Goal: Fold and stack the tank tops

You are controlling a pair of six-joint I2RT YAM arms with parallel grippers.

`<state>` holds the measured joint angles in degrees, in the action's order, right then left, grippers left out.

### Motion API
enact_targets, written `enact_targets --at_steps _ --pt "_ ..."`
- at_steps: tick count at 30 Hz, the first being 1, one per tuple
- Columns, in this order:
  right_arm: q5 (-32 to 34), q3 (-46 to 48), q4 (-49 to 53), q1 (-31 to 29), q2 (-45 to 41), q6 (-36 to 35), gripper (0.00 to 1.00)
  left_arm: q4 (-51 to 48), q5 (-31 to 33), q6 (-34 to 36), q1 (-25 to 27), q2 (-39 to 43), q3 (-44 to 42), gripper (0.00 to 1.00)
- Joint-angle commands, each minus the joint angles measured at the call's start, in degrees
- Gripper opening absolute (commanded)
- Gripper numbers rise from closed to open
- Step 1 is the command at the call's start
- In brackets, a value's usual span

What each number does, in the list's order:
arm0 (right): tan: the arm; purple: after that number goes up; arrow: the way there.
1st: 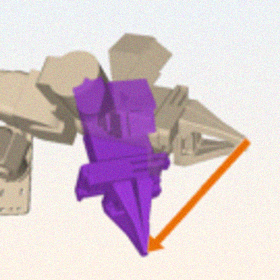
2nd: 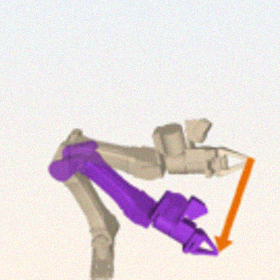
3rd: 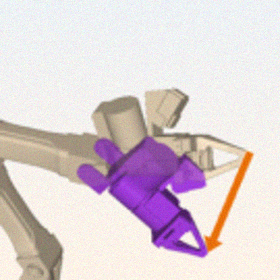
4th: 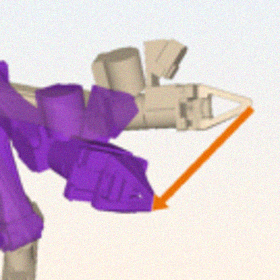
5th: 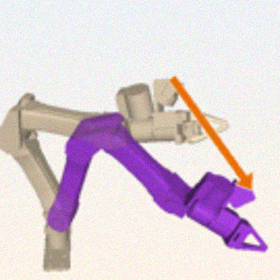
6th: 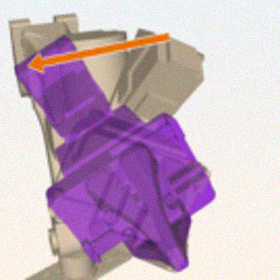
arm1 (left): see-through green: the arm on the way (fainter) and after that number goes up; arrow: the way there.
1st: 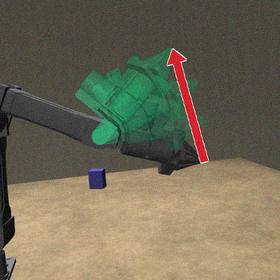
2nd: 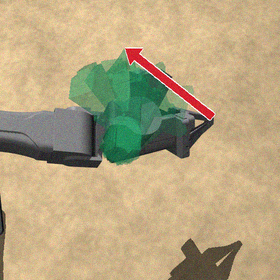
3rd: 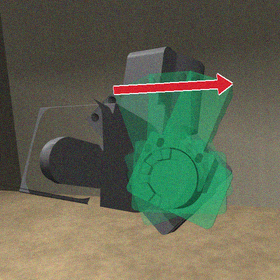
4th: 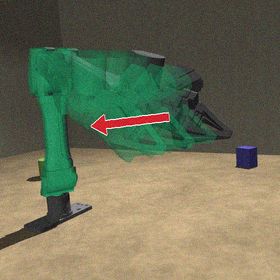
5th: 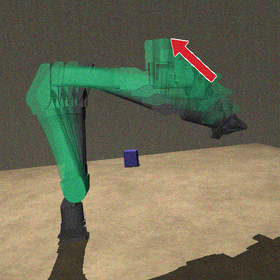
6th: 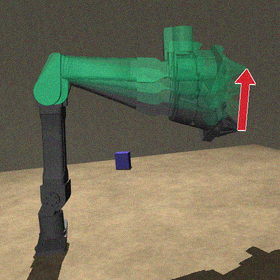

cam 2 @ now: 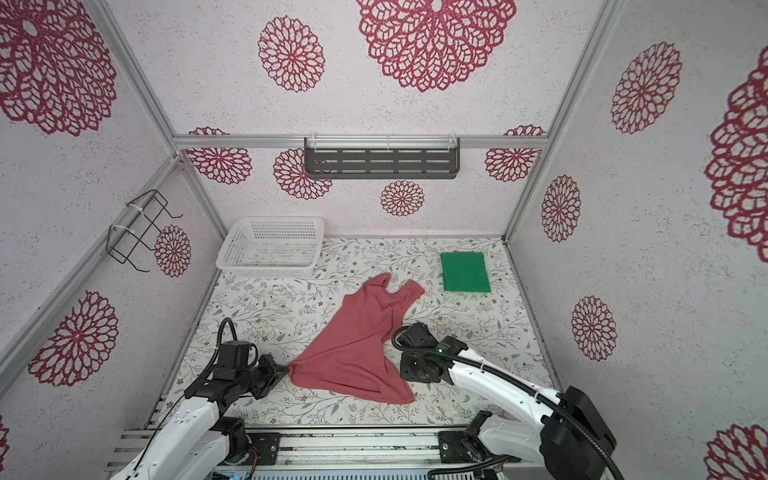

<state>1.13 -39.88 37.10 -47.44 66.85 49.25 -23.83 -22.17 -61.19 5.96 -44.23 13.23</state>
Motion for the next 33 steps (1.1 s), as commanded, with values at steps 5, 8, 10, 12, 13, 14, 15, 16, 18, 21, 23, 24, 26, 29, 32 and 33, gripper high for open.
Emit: enact_targets --at_steps 5,8,10,12,13,14,15,16,18,21,23,24,26,29,32,33 --pt "-2.0 3.8 -0.1 -6.3 0.9 7.6 0.32 1.3 0.3 2.0 0.3 -1.0 0.8 0.0" --pt "-2.3 5.4 0.4 -7.1 0.6 9.3 0.33 1.3 0.3 2.9 0.5 -2.5 1.2 0.0" --pt "-2.8 6.5 0.0 -7.5 1.6 9.7 0.34 1.0 1.0 3.4 1.0 -3.2 1.6 0.0" --pt "-2.8 7.4 -1.1 -7.6 2.9 9.6 0.34 -0.4 2.5 3.9 1.7 -3.7 2.2 0.04" --pt "-2.6 7.6 -1.6 -7.6 3.3 9.6 0.33 -0.9 3.1 4.0 1.9 -3.6 2.4 0.14" --pt "-2.6 7.7 -2.3 -7.6 3.7 9.7 0.3 -1.6 3.9 4.1 2.3 -3.5 2.7 0.3" --pt "-2.6 7.7 -2.5 -7.6 3.9 9.7 0.26 -2.4 4.6 4.2 2.5 -3.2 2.8 0.42" --pt "-2.6 7.6 -2.5 -7.6 3.9 9.8 0.21 -3.2 5.4 4.2 2.9 -2.9 3.1 0.51" --pt "-2.2 7.5 -2.0 -7.6 3.5 9.8 0.11 -4.3 6.9 3.9 3.8 -2.0 3.2 0.62" --pt "-1.4 7.3 -1.0 -7.6 3.0 9.8 0.04 -6.8 9.8 3.4 6.4 -2.1 4.0 0.66" --pt "-1.2 7.2 -1.1 -7.6 3.2 9.5 0.03 -8.3 11.7 3.4 8.7 -3.1 4.6 0.7" --pt "-1.3 7.3 -1.3 -7.6 3.4 9.4 0.03 -8.6 11.9 3.4 9.2 -3.6 5.0 0.71" --pt "-1.4 7.4 -1.8 -7.6 4.0 9.0 0.02 -7.8 11.8 4.0 9.4 -4.7 5.7 0.73" --pt "-1.4 7.4 -2.4 -7.8 4.6 8.5 0.01 -7.1 12.2 5.3 9.4 -7.3 7.2 0.69" --pt "-1.2 7.5 -2.3 -7.8 4.2 8.5 0.0 -6.2 11.6 5.7 9.4 -10.4 7.6 0.54" --pt "-1.1 7.6 -2.2 -7.8 4.0 8.5 0.0 -5.7 11.4 5.7 9.5 -11.2 7.5 0.51"
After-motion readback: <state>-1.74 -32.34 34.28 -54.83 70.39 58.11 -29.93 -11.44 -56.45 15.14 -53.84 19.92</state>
